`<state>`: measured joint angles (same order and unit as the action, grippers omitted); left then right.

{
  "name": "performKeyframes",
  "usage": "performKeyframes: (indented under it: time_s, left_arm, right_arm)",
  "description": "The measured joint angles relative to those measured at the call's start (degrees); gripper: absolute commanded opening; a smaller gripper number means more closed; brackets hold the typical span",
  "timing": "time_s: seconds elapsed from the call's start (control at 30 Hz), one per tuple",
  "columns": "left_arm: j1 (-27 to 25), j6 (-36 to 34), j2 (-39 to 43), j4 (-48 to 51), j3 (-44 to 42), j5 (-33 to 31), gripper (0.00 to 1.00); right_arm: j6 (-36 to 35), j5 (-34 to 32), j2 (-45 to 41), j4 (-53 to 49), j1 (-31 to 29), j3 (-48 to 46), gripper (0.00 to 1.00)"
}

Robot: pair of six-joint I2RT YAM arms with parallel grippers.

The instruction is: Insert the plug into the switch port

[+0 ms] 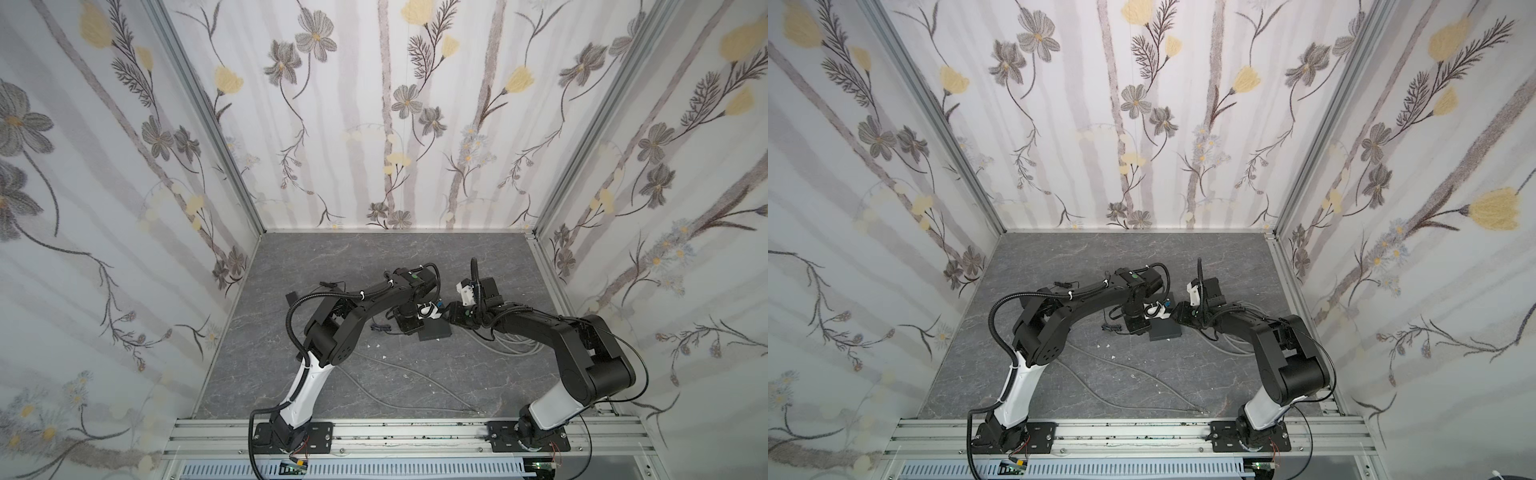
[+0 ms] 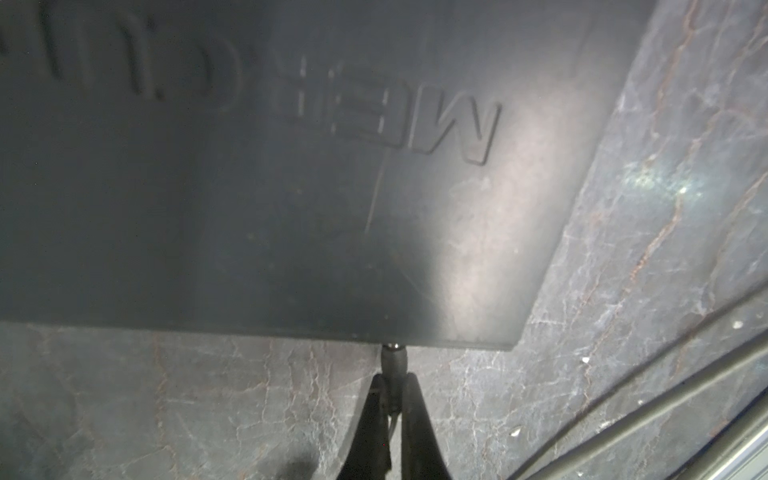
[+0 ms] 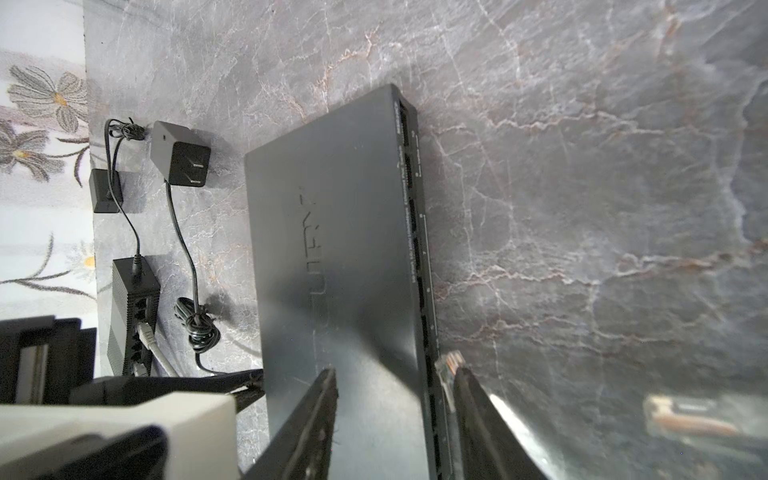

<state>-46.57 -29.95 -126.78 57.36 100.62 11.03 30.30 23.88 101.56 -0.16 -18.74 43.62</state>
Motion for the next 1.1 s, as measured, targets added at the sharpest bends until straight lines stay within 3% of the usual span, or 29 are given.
performKeyframes:
  time_s: [0.67,1.1]
  left_arm:
    - [-0.57,0.00,-0.02,0.35,0.52,1.18,0.00]
    - [-0.59,0.17,-0.33,0.33,0.52,1.22,0.00]
  right_arm:
    - [-0.39,-0.02,0.00,0.00,0.00,0.00,0.47]
    - [-0.79,-0.13,0.68,-0.02,-1.33,1.01,0.40]
